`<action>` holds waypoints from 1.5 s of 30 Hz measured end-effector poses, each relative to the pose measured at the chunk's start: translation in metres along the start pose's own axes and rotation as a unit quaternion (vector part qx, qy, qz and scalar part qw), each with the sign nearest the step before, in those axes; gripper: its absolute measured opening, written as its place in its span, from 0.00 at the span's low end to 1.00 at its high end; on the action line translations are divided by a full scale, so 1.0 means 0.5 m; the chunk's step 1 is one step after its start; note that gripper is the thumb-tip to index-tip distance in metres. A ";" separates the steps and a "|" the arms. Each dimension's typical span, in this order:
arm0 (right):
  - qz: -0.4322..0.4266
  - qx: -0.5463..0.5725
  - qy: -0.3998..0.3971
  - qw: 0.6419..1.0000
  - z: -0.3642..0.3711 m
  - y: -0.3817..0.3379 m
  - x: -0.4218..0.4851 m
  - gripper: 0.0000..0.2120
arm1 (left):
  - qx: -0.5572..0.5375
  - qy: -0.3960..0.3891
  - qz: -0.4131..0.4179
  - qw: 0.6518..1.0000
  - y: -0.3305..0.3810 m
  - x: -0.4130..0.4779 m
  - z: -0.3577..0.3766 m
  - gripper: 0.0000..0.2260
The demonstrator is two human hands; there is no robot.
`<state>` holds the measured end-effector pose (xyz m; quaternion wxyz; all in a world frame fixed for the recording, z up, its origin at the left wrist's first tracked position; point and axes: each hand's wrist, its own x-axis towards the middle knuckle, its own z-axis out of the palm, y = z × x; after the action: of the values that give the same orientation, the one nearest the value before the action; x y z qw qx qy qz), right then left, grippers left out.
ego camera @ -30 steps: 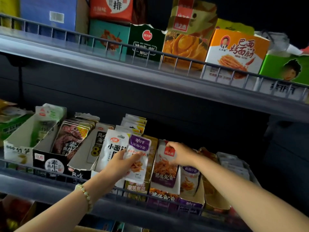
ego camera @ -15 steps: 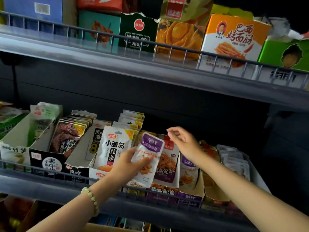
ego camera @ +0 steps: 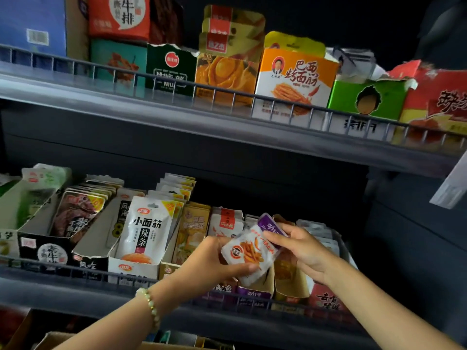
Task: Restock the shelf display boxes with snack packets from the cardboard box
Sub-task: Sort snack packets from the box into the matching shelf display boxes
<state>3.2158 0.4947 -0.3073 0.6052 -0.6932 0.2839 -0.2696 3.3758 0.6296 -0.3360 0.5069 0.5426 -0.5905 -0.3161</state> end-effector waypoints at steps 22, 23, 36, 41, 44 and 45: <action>-0.132 -0.475 0.046 0.869 -0.022 0.065 0.117 0.17 | 0.443 -0.047 -0.017 0.895 -0.123 0.060 0.036 0.08; -0.140 -0.488 0.052 0.860 -0.021 0.068 0.118 0.18 | 0.442 -0.045 -0.014 0.896 -0.125 0.062 0.036 0.07; -0.213 -0.516 0.101 0.823 -0.029 0.097 0.072 0.20 | 0.413 -0.036 -0.008 0.910 -0.128 0.032 0.041 0.14; -0.217 -0.452 0.057 0.863 -0.010 0.086 -0.038 0.20 | 0.372 0.033 0.038 0.927 -0.115 -0.095 0.023 0.16; -0.190 -0.403 -0.012 0.895 0.036 0.139 -0.126 0.16 | 0.309 0.044 0.009 0.950 -0.154 -0.224 0.008 0.15; -0.168 -0.377 -0.033 0.910 0.057 0.167 -0.153 0.14 | 0.304 0.033 -0.010 0.952 -0.177 -0.267 0.004 0.14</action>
<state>3.1775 0.5606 -0.3959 0.2537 -0.9158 0.2235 -0.2167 3.3885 0.7386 -0.4525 0.3339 0.6871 -0.6362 -0.1081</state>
